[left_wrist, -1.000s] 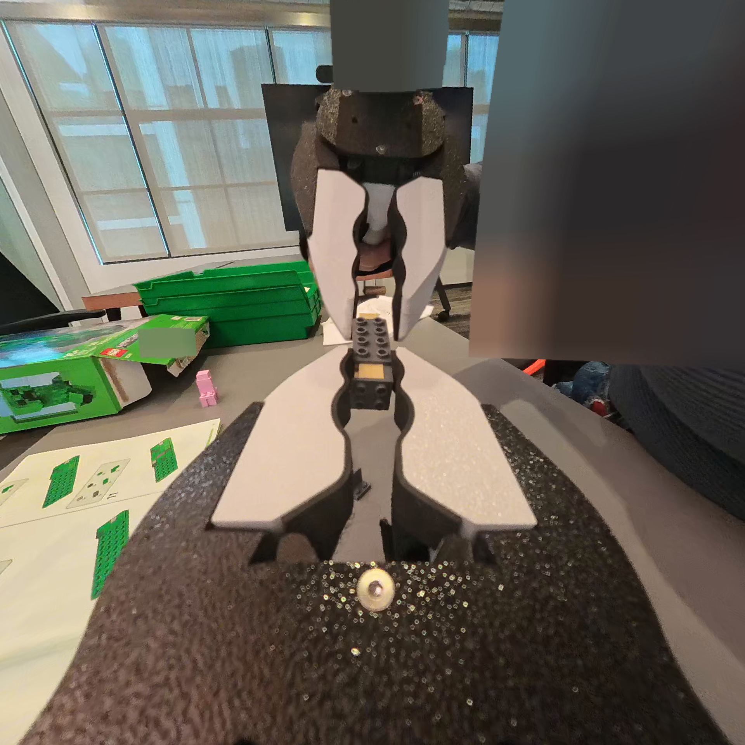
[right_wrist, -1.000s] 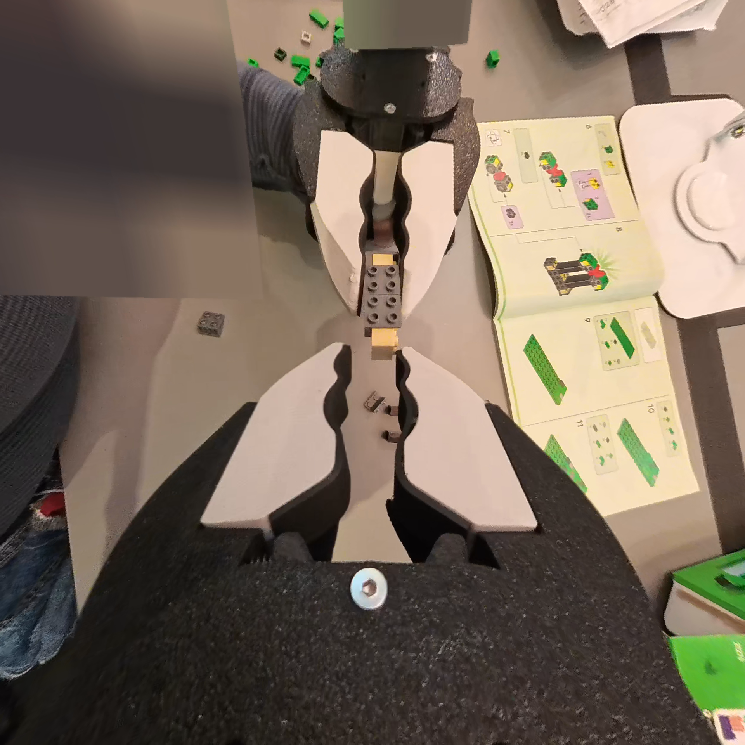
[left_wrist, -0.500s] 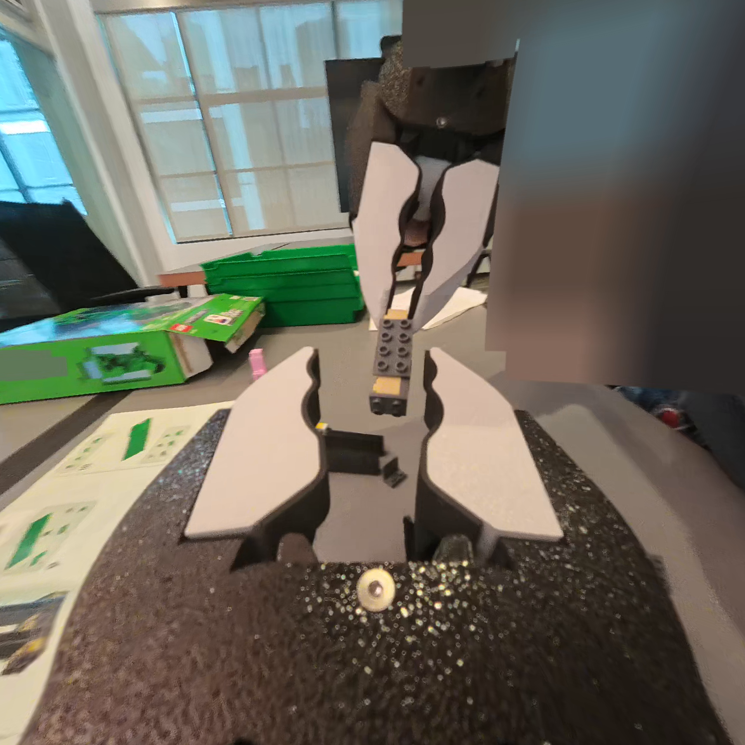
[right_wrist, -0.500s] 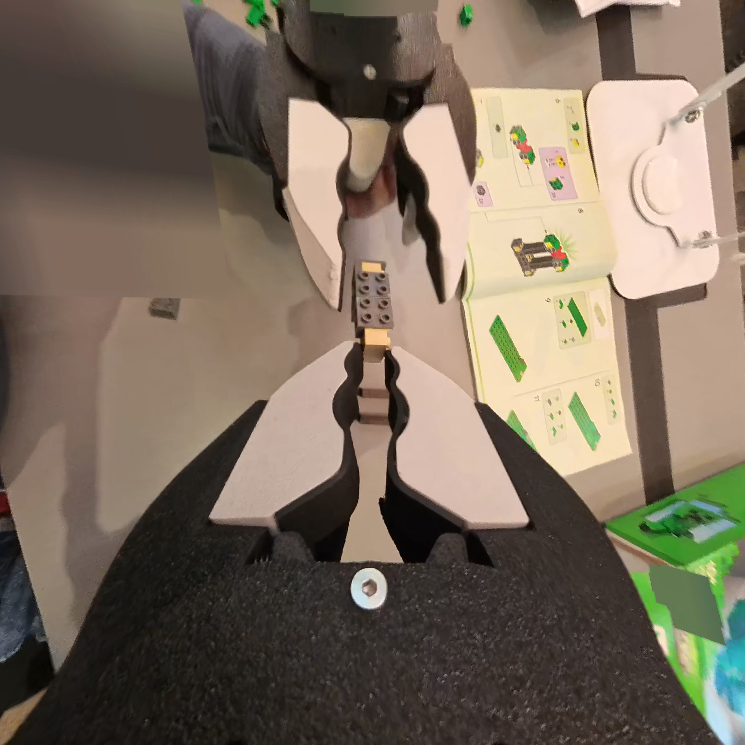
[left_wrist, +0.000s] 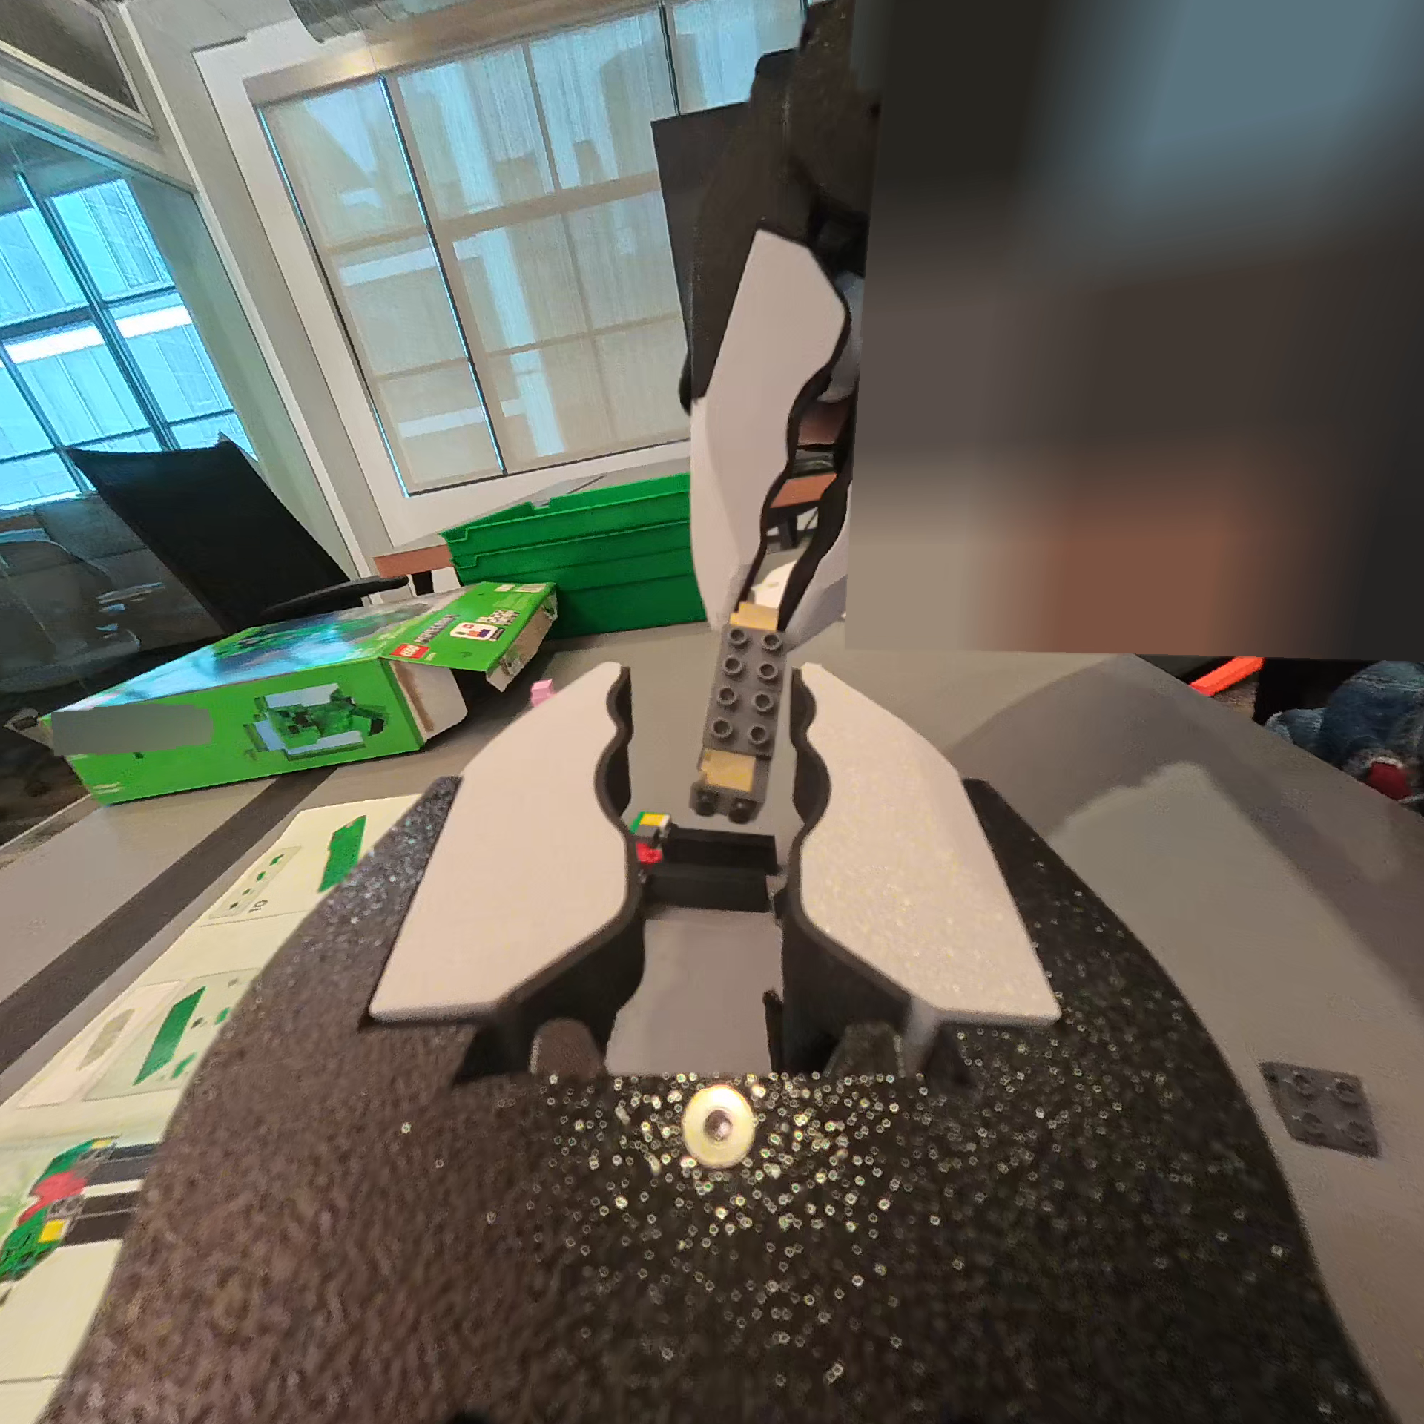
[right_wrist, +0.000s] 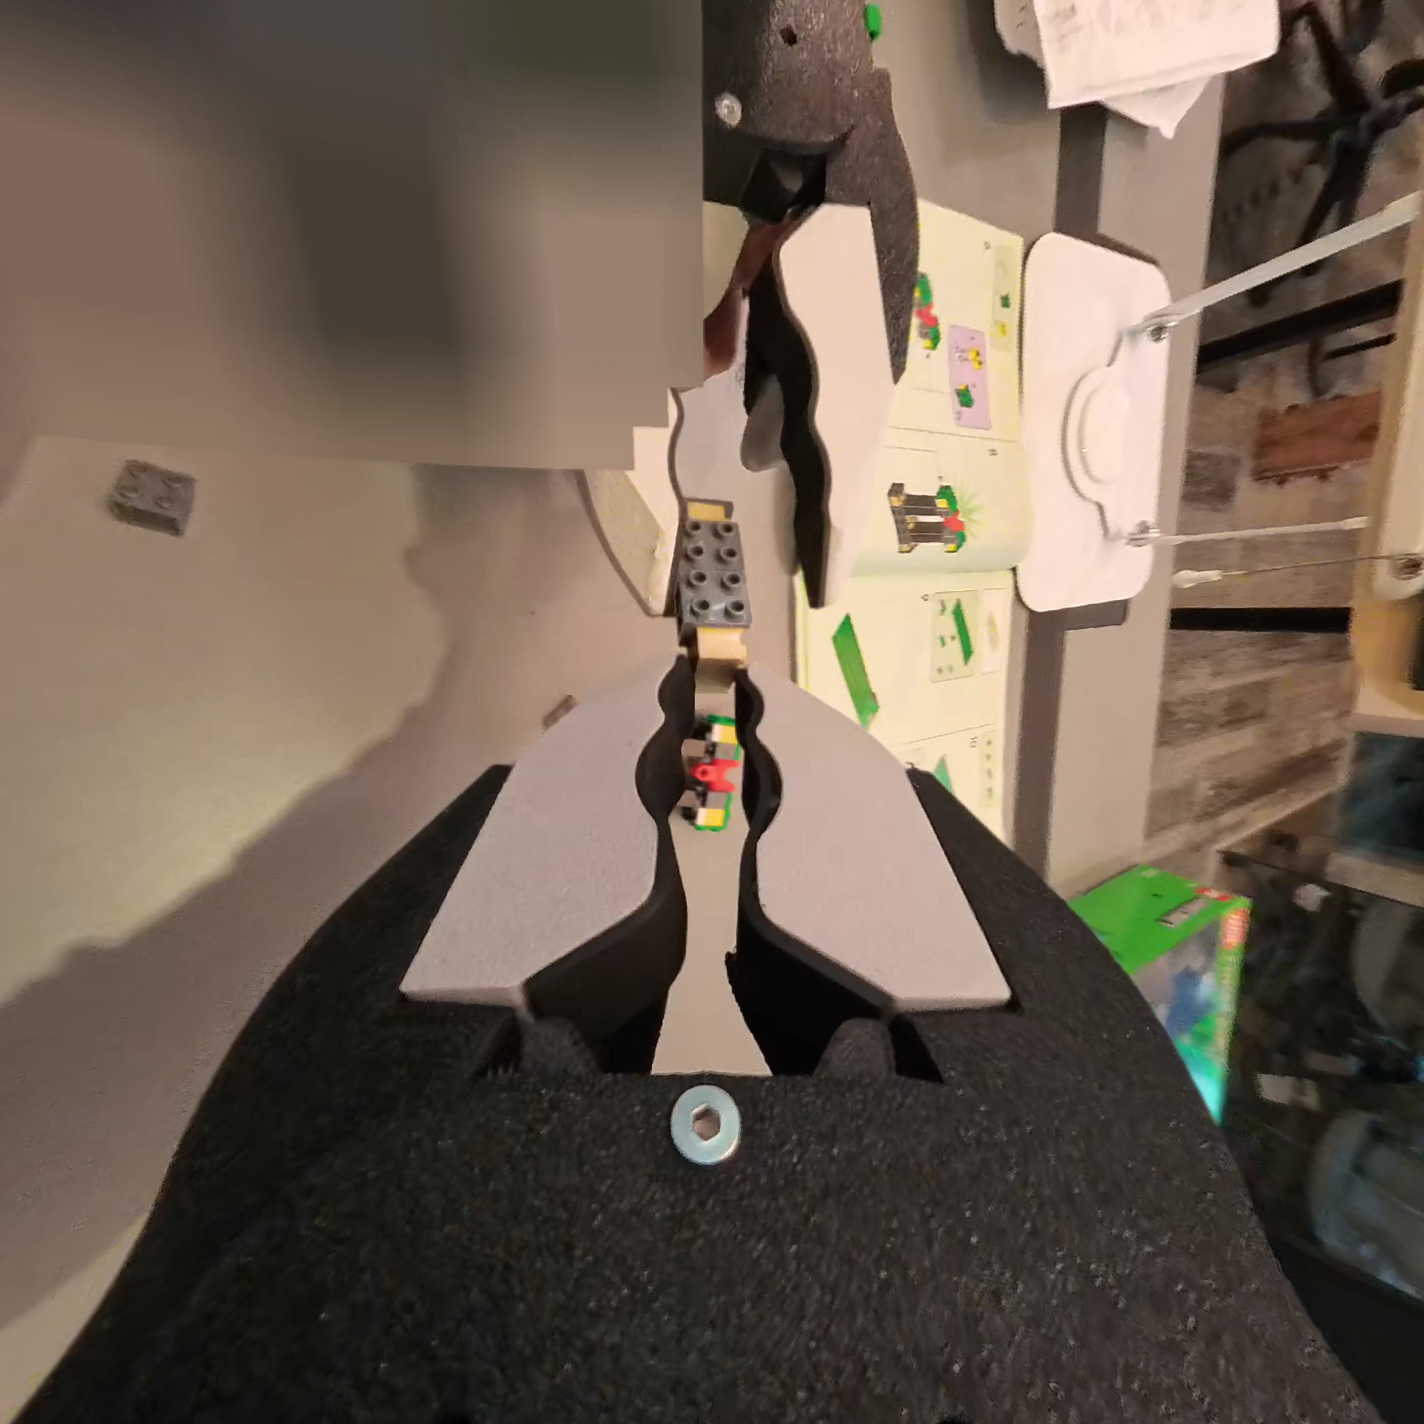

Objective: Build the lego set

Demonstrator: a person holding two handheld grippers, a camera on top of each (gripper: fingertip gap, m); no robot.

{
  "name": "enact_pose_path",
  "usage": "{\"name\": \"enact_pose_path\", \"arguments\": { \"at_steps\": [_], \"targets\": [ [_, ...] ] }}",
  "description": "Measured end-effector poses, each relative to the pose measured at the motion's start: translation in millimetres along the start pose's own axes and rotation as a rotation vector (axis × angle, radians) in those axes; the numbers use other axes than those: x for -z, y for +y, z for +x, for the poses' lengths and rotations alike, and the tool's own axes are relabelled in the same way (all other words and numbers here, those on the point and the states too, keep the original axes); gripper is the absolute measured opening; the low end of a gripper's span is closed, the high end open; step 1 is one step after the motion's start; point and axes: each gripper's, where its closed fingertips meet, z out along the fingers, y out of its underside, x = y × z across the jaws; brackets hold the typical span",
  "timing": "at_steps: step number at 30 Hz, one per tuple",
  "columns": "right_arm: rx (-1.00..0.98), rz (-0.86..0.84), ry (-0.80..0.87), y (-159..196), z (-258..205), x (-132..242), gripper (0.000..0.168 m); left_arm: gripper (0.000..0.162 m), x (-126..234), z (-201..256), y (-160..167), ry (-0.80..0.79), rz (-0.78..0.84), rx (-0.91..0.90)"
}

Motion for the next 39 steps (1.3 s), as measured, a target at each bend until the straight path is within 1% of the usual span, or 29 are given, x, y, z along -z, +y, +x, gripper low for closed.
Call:
{"name": "enact_pose_path", "arguments": {
  "at_steps": [2, 4, 6, 9, 12, 15, 17, 20, 22, 23, 25, 27, 28, 30, 32, 34, 36, 39],
  "targets": [
    [0.063, -0.022, 0.068, 2, 6, 0, 0.010, 0.041, 1, -2, -1, -0.015, 0.009, -0.004],
    [0.154, -0.040, 0.171, 4, 14, 2, 0.010, 0.044, 2, -4, -3, -0.024, 0.023, 0.017],
    [0.277, -0.064, 0.308, 5, 26, 6, 0.010, 0.047, 2, -8, -4, -0.029, 0.043, 0.083],
    [0.415, -0.072, 0.431, 2, 31, 9, 0.010, 0.053, 5, -15, -7, -0.025, 0.086, 0.209],
    [0.498, -0.037, 0.500, -4, 32, 14, 0.010, 0.055, 7, -18, -9, 0.015, 0.121, 0.323],
    [0.574, 0.013, 0.542, -13, 31, 19, 0.010, 0.045, 9, -10, -15, 0.113, 0.162, 0.383],
    [0.624, 0.054, 0.555, -18, 27, 23, 0.010, 0.038, 11, -3, -22, 0.179, 0.206, 0.393],
    [0.671, 0.083, 0.563, -22, 23, 26, 0.010, 0.031, 15, 3, -27, 0.227, 0.227, 0.381],
    [0.671, 0.090, 0.564, -23, 22, 27, 0.010, 0.031, 16, 4, -27, 0.232, 0.223, 0.370],
    [0.662, 0.088, 0.558, -22, 21, 26, 0.010, 0.035, 16, 3, -28, 0.220, 0.227, 0.361],
    [0.614, 0.106, 0.545, -22, 22, 26, 0.010, 0.044, 16, 0, -28, 0.179, 0.228, 0.321],
    [0.478, 0.144, 0.489, -21, 24, 26, 0.010, 0.050, 15, -3, -27, 0.118, 0.214, 0.250],
    [0.371, 0.176, 0.441, -20, 26, 25, 0.010, 0.053, 16, -6, -27, 0.079, 0.211, 0.215],
    [0.080, 0.274, 0.302, -19, 27, 23, 0.010, 0.054, 16, -9, -28, 0.041, 0.212, 0.182],
    [-0.218, 0.386, 0.146, -20, 28, 20, 0.010, 0.053, 17, -11, -31, 0.035, 0.235, 0.199],
    [-0.444, 0.485, 0.026, -21, 29, 17, 0.010, 0.047, 18, -13, -35, 0.031, 0.270, 0.231],
    [-0.594, 0.557, -0.043, -21, 29, 15, 0.010, 0.042, 21, -18, -38, 0.002, 0.310, 0.249],
    [-0.717, 0.626, -0.082, -22, 30, 13, 0.009, 0.037, 27, -26, -42, -0.040, 0.363, 0.277]
  ]
}}
